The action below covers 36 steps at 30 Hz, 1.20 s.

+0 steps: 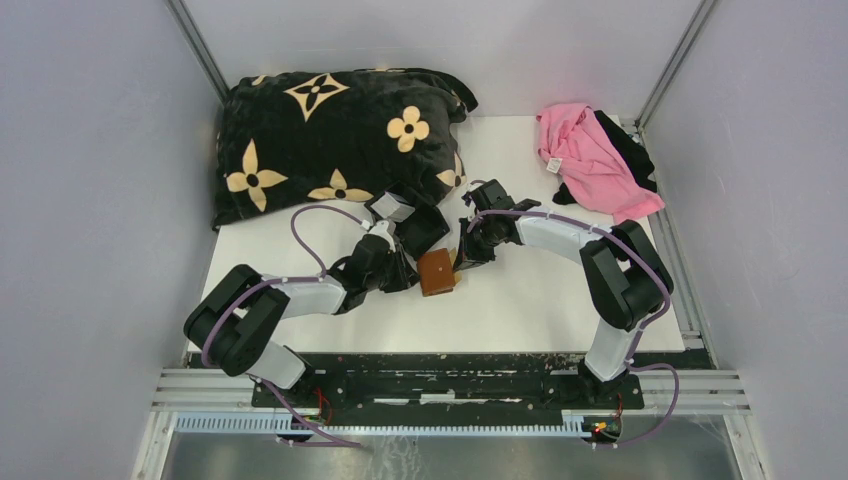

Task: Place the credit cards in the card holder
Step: Open the card holder at the center of the board.

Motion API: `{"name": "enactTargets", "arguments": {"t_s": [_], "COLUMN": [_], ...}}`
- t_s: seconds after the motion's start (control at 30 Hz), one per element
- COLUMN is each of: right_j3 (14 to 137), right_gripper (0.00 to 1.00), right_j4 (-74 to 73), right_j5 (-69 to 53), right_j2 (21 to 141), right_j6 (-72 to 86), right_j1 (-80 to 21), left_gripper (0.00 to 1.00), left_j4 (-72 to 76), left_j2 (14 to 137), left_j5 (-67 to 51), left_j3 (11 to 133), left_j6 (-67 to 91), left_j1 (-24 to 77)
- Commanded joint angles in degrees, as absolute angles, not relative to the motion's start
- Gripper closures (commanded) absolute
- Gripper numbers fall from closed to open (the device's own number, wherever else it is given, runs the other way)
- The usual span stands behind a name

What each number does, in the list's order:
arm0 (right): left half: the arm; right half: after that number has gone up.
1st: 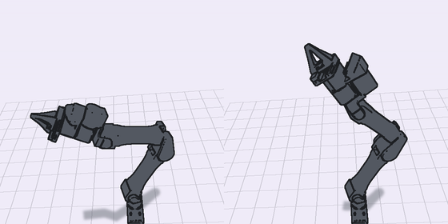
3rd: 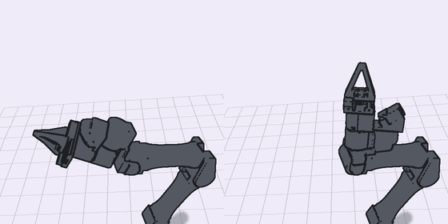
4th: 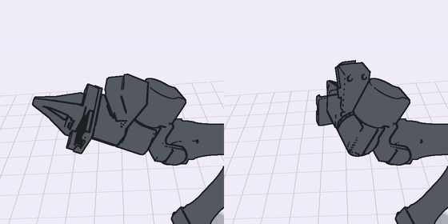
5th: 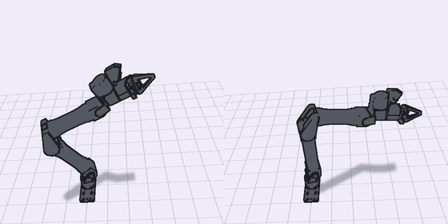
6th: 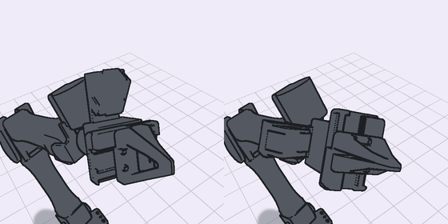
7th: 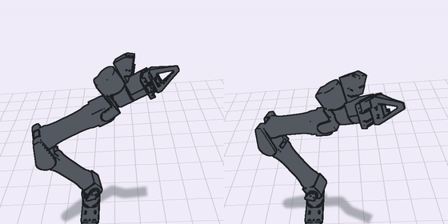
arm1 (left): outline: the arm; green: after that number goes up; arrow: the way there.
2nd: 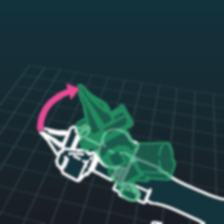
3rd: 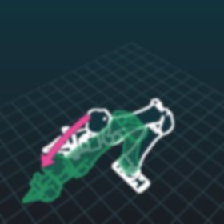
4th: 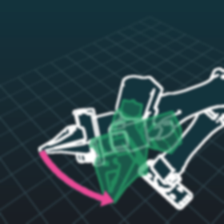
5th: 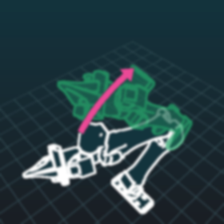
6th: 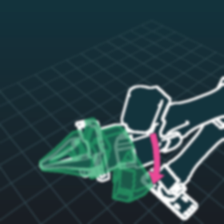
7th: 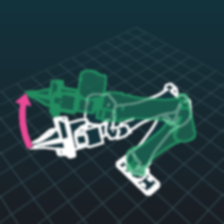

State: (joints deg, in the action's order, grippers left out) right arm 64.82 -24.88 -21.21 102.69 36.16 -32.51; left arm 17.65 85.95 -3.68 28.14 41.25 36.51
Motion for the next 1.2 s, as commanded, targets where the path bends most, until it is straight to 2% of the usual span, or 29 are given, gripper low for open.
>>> {"name": "enactTargets", "arguments": {"t_s": [0.0, 0.67, 1.17], "right_j3": [67.4, 70.3, 72.2], "right_gripper": [0.99, 0.99, 0.99], "right_j4": [-23.4, -23.2, -21.5], "right_j5": [-23.2, -24.7, -24.1], "right_j2": [100.4, 99.2, 101.1], "right_j6": [36.6, 38.1, 40.3], "right_j1": [-32.4, -32.8, -38.1], "left_gripper": [0.67, 0.67, 0.68], "left_j4": [9.8, 9.7, 9.4], "left_j2": [88.1, 89.4, 86.8], "left_j5": [-2.6, -4.2, -5.8], "left_j3": [24.8, 24.9, 22.4], "left_j6": [41.4, 40.7, 40.3], "left_j1": [37.0, 37.1, 37.0]}}
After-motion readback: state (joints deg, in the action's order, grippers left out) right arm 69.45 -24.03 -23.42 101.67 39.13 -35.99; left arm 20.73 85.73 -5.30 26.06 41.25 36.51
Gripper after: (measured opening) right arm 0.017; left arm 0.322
